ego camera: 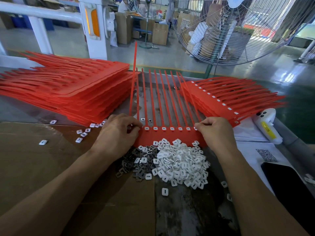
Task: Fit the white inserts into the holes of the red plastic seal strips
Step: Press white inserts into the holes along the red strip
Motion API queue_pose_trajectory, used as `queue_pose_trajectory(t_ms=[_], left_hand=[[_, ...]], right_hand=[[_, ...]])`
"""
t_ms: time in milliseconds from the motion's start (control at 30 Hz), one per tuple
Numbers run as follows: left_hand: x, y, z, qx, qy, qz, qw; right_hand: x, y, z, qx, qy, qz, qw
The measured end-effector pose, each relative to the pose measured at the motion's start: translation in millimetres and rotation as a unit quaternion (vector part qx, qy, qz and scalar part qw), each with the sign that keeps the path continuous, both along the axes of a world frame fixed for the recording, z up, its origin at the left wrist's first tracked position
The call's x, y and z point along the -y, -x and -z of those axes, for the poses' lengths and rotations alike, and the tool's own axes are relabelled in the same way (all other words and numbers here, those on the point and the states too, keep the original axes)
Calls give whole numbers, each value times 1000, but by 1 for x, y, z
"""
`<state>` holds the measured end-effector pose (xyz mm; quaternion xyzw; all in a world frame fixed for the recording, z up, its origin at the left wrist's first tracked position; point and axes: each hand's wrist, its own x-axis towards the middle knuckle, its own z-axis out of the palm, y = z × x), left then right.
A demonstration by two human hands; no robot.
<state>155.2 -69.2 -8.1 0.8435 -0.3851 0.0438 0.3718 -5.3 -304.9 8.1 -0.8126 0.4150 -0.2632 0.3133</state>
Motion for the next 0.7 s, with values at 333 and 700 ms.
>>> queue_pose_trajectory(t_ms=[333, 700], left_hand=[[0, 0, 1, -11, -3, -2, 1000], [0, -2, 3, -8, -6, -2, 1000]], right_hand=[[-1, 3, -3, -19, 37, -10, 999], [-5, 16, -16, -100, 50, -84, 990]])
